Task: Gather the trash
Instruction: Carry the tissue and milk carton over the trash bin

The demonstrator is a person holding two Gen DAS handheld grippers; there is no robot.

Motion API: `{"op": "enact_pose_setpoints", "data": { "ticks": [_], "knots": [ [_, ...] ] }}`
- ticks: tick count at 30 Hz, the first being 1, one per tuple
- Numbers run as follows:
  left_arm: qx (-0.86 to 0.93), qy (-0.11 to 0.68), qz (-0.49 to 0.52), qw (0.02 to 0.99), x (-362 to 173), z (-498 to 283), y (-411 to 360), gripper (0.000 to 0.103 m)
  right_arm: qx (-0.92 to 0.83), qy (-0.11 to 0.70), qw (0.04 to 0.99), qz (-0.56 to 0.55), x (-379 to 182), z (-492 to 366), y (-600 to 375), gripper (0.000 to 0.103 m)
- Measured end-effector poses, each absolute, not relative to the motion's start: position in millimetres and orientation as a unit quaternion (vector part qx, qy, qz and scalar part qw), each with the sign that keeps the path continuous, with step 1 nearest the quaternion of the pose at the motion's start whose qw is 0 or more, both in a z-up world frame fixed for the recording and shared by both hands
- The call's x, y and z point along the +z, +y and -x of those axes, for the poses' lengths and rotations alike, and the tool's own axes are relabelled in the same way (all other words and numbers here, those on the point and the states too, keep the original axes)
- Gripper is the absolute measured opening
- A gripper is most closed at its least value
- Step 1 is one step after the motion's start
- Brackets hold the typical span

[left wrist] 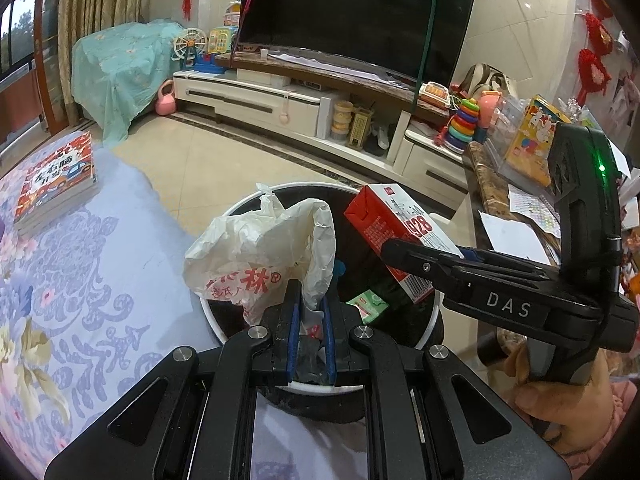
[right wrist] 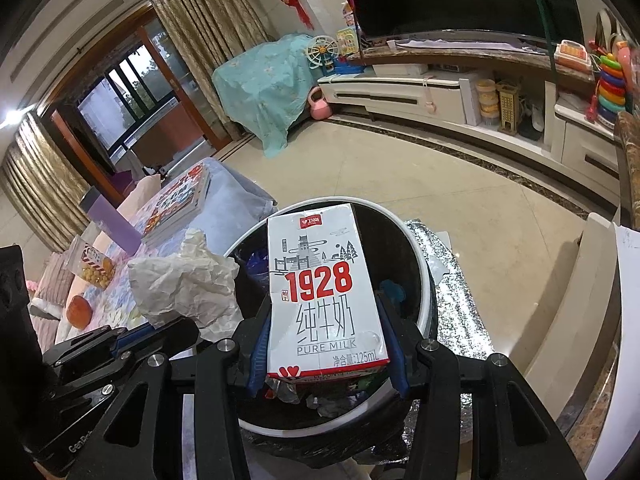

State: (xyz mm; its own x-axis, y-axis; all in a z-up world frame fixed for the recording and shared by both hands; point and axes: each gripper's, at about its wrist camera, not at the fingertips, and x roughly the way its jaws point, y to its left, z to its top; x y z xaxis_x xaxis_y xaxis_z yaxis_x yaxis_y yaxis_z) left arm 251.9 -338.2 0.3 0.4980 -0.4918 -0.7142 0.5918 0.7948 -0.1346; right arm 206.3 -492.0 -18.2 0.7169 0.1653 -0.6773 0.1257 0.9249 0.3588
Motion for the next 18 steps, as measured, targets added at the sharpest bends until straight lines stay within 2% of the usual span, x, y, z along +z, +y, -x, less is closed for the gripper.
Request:
{"op": "enact_pose_setpoints", "data": {
  "ticks": [18],
  "knots": [
    [-0.309,0.399,-0.068,0.861,-4.2,-258.2,-343.7,0.009,0.012,0.378,0.906,-0.19,-17.5,-209.1,-493.0,0.048]
  ]
}}
